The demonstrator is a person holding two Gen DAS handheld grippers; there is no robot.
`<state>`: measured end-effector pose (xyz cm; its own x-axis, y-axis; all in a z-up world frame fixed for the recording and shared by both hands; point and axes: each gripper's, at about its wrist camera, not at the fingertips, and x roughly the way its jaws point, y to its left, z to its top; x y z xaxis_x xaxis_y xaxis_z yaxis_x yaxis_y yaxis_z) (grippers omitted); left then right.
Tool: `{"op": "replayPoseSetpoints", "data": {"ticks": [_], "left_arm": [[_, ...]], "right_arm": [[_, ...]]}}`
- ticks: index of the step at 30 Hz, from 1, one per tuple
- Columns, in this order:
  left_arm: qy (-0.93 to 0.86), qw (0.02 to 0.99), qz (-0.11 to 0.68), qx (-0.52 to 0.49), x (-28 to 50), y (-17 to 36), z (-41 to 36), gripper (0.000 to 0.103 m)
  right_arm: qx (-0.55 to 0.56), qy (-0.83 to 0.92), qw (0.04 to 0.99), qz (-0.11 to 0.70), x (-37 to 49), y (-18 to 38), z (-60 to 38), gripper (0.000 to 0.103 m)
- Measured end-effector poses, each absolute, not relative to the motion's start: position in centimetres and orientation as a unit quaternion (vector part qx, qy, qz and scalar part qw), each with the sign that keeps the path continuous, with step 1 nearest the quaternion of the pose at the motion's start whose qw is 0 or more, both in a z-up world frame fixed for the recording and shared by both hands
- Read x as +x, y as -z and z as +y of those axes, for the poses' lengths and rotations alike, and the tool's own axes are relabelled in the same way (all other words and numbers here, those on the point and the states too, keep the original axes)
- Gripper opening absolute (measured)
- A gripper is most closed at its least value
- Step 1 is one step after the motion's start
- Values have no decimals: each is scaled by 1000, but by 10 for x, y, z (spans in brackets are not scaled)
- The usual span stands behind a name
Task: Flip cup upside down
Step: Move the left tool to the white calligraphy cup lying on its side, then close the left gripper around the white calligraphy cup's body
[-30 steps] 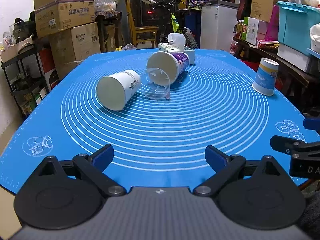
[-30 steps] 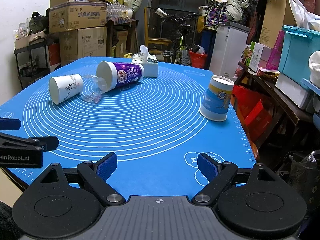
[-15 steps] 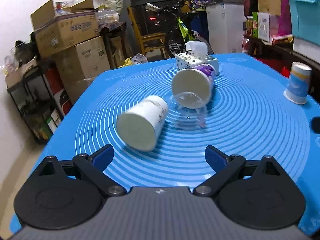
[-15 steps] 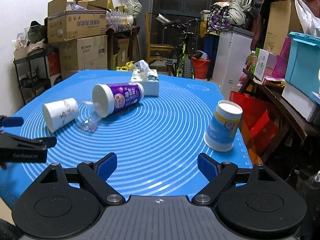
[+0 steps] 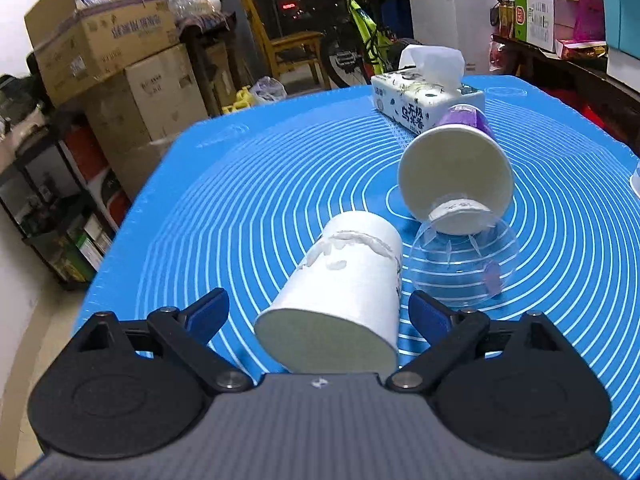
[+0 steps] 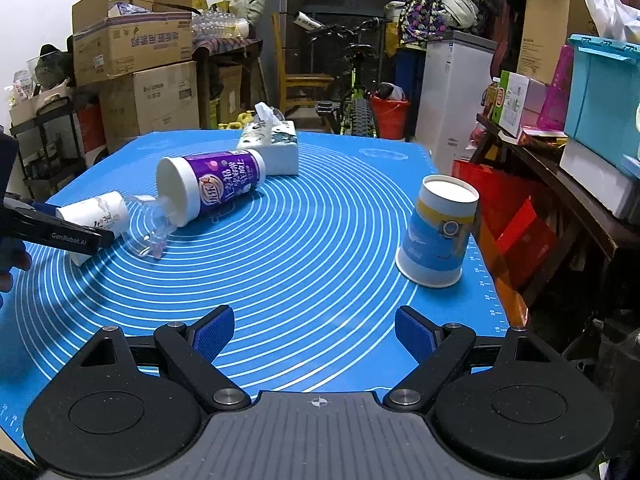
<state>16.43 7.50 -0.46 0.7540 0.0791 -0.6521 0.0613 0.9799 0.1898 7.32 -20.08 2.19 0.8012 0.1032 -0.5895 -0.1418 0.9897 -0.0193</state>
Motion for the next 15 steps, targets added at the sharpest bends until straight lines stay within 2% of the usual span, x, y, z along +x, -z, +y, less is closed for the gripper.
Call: {"op": "replayPoseSetpoints", "data": {"ticks": [1,3,15], "left_arm": [[0,931,353,93,165,5,77,83],[7,929,363,72,165,5,80,73],[-36,939,339,33,122,-20,77,71]], "right_arm": [[-31,-64,949,309,73,-22,-202,89],[-31,-62,948,309,73,-21,-203,89],[-24,-59,950,306,65,-24,-212,89]]}}
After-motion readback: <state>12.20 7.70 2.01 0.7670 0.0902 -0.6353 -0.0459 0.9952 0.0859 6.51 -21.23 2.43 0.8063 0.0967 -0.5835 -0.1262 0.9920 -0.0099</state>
